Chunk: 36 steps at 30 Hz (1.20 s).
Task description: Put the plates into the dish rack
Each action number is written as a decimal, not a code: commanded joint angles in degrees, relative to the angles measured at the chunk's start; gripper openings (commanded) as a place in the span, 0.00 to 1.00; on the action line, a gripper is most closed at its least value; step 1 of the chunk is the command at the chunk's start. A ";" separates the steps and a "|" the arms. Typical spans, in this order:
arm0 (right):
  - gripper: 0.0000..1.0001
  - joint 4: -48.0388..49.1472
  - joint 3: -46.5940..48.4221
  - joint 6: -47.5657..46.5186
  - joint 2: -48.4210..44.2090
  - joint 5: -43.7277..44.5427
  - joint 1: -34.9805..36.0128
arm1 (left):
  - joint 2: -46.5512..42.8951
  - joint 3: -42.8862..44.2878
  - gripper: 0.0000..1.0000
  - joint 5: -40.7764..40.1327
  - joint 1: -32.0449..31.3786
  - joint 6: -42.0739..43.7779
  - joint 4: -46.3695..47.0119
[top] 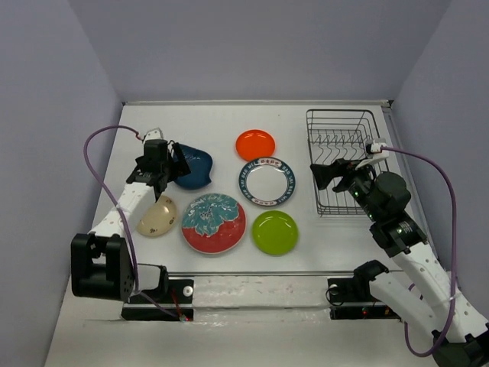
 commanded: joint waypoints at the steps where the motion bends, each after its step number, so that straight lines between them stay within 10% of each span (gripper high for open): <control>1: 0.93 3.53 -0.52 0.72 -1.08 0.28 0.29 | 3.50 3.25 0.99 -4.90 0.68 1.11 0.45; 14: 0.92 3.61 -0.52 0.99 -0.21 -2.45 0.29 | 21.08 8.44 0.87 3.50 4.71 0.76 3.08; 22: 0.90 3.53 -0.35 0.99 1.11 -3.50 0.29 | 28.47 7.47 0.52 14.25 10.87 -0.20 6.87; 27: 0.86 3.61 -0.17 0.99 2.77 -6.04 0.29 | 28.92 6.59 0.06 18.21 13.33 -1.35 9.77; 36: 0.89 8.35 1.76 3.35 9.28 -16.32 0.29 | 12.94 3.17 0.06 23.56 15.09 -5.73 15.90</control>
